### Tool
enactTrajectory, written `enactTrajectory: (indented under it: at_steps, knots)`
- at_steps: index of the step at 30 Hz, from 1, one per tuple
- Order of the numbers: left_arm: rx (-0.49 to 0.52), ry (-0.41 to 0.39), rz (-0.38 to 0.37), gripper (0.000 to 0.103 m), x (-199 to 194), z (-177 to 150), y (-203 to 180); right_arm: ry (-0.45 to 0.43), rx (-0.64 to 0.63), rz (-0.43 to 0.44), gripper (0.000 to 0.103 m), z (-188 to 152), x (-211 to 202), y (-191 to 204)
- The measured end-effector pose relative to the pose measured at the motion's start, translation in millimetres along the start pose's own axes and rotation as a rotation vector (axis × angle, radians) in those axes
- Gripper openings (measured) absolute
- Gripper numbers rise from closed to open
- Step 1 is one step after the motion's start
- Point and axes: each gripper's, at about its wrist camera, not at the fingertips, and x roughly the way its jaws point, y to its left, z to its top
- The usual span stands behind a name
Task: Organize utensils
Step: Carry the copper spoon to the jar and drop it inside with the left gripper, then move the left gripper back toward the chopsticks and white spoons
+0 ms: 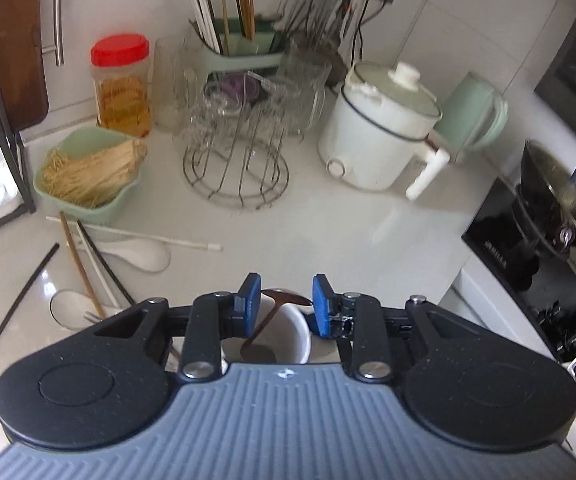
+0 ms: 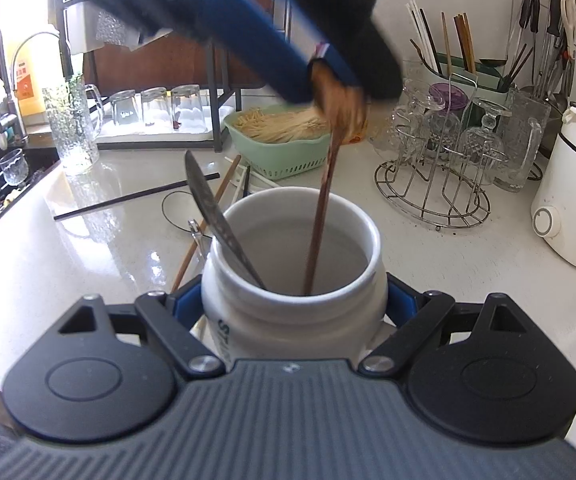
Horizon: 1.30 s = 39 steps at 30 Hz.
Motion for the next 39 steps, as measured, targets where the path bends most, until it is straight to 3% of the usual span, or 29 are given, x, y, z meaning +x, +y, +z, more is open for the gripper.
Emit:
enactTrajectory:
  at_steps: [10, 16, 28, 39]
  knots:
    - [0.053, 0.062, 0.041, 0.032, 16.7, -10.2, -9.8, -0.018, 0.005, -0.003, 0.091, -1.7, 0.7, -1.2]
    - [0.003, 0.058, 0.051, 0.032, 12.8, -9.5, -4.3, -0.023, 0.006, -0.003, 0.091, -2.8, 0.9, -1.4]
    - [-0.041, 0.020, 0.081, 0.034, -3.4, -4.5, 4.3, -0.022, 0.007, -0.001, 0.091, -2.9, 0.1, -2.6]
    - [-0.079, -0.077, 0.153, 0.040, -38.4, -0.5, 15.1, -0.013, 0.002, 0.005, 0.091, -0.7, 1.3, -5.1]
